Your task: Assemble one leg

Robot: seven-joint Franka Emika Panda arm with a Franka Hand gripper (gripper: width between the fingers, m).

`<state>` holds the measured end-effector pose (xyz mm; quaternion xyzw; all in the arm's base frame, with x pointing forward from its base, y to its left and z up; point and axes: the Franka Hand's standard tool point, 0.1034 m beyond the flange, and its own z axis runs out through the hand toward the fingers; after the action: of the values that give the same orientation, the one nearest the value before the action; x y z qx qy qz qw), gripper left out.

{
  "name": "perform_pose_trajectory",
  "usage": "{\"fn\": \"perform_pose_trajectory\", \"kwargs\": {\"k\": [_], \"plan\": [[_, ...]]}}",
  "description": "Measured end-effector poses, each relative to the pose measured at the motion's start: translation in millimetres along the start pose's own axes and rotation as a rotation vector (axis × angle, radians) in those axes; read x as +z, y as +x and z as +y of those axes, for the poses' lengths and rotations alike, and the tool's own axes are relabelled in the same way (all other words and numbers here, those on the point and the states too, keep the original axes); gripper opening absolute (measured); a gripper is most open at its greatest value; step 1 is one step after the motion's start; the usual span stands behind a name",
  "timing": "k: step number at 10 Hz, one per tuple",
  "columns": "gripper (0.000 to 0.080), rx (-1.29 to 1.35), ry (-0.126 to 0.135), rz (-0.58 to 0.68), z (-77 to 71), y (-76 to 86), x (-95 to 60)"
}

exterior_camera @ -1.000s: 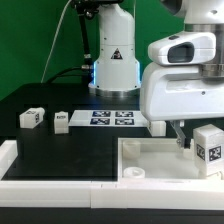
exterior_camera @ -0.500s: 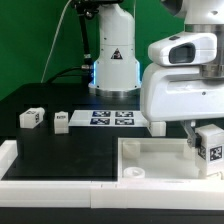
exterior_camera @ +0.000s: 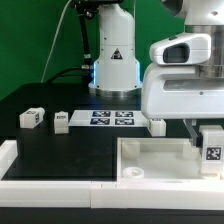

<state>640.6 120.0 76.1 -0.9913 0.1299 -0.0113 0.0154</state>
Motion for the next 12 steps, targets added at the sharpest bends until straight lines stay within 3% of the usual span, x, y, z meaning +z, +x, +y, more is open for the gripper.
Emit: {"fn": "perform_pose_trajectory", "kwargs": {"k": [5, 9, 10, 11, 12], "plan": [[0.0290, 0.780, -0.021, 0.001, 2.4, -1.3, 0.9], [0.0290, 0.922, -0.021, -0.002, 2.2, -1.4, 1.0], [0.0470, 0.839, -0.007, 0.013, 1.5, 0.9, 0.8], [0.0587, 0.831, -0.004, 0.014, -1.1, 0.2, -0.5], [0.0587, 0.705, 0.000, 0.019, -2.4, 1.1, -0.8]]}}
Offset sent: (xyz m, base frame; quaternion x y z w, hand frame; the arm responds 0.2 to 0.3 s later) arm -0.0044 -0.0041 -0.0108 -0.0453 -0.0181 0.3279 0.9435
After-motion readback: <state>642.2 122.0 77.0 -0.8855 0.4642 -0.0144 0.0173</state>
